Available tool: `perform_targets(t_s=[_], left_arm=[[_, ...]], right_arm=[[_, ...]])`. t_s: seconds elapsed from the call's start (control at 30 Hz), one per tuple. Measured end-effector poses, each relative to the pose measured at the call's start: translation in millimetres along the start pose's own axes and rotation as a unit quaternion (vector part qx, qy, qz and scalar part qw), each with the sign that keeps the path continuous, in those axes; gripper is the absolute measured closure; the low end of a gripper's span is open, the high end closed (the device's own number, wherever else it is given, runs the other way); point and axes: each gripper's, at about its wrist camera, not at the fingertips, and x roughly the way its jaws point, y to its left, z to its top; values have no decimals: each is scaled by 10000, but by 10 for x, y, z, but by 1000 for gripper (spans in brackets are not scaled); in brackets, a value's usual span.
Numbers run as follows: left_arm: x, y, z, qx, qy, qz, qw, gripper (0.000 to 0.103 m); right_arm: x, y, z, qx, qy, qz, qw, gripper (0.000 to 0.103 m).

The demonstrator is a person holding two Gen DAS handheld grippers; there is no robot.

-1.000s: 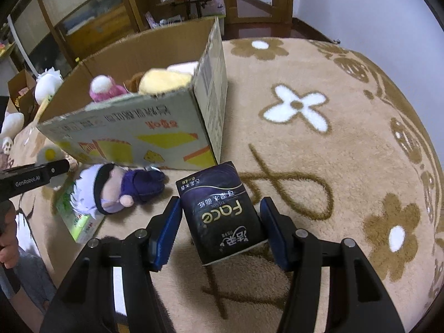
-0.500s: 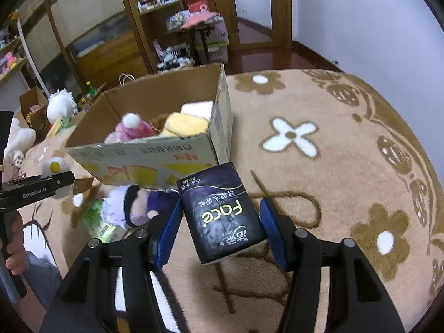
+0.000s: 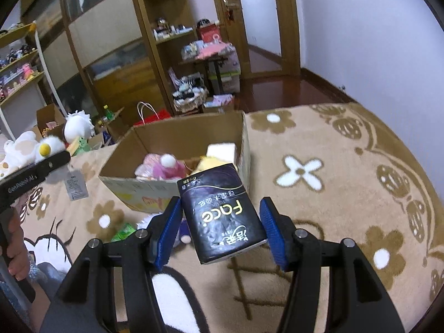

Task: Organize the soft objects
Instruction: 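Lift both held items over the cardboard box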

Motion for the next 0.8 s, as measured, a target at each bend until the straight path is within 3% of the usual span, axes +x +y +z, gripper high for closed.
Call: perform_targets(t_s=[0.13,0.37,0.8], left_arm=[[-176,-117,83,218,-419,17,9989,57],[-290,-235,201,372,-756,29,9964,57],[-23,-283,374,313,-894,95,9955,57]], right_arm=[[-110,29,96,-37,-246,44,9997,43],[-253,73,328,-144,-689,117,9974,45],[5,114,628,-285,-988,223,9945,50]])
